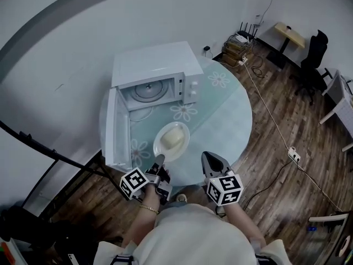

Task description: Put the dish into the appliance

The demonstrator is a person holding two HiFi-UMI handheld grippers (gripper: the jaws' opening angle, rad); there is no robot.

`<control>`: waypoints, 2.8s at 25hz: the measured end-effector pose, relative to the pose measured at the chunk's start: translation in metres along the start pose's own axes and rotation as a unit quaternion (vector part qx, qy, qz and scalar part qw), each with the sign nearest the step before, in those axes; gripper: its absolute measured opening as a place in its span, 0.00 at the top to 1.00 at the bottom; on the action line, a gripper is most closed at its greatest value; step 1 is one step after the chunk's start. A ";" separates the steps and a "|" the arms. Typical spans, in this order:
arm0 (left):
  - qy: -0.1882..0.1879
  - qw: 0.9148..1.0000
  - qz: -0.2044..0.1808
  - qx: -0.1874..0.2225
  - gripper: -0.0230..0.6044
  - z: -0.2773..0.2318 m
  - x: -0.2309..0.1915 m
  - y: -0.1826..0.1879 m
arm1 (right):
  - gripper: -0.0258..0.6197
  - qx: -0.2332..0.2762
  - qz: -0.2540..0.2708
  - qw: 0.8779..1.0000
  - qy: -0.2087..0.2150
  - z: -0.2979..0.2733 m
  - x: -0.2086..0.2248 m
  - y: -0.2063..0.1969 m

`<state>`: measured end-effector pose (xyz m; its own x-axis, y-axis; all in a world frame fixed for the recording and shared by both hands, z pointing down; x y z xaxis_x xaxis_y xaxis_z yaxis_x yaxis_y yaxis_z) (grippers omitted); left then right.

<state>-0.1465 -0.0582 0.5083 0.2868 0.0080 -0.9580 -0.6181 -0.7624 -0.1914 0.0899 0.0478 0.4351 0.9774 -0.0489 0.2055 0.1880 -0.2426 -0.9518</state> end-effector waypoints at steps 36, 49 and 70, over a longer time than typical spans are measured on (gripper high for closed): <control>0.030 0.993 0.049 0.101 0.91 -0.136 -0.032 0.083 | 0.95 -0.053 0.032 0.995 0.074 -0.175 0.050 0.022; 0.048 0.981 0.076 0.170 0.91 -0.189 -0.055 0.114 | 0.95 -0.085 0.034 0.989 0.118 -0.232 0.070 0.018; 0.086 0.964 0.099 0.230 0.91 -0.241 -0.086 0.142 | 0.95 -0.103 0.030 0.984 0.143 -0.265 0.089 0.012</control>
<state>-0.0825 -0.3226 0.6148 0.2233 -0.2458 -0.9432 -0.9211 -0.3697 -0.1217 0.1534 -0.2163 0.5020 0.9134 -0.3324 0.2349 0.0791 -0.4211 -0.9036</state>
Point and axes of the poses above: the fingertips, and each gripper's own axes: z backward along the fingers, x to its right, y out of its top, the point moved 10 cm from there along z, backward along the fingers, and after that the axes turned 4 degrees about x, right-handed, at the moved point
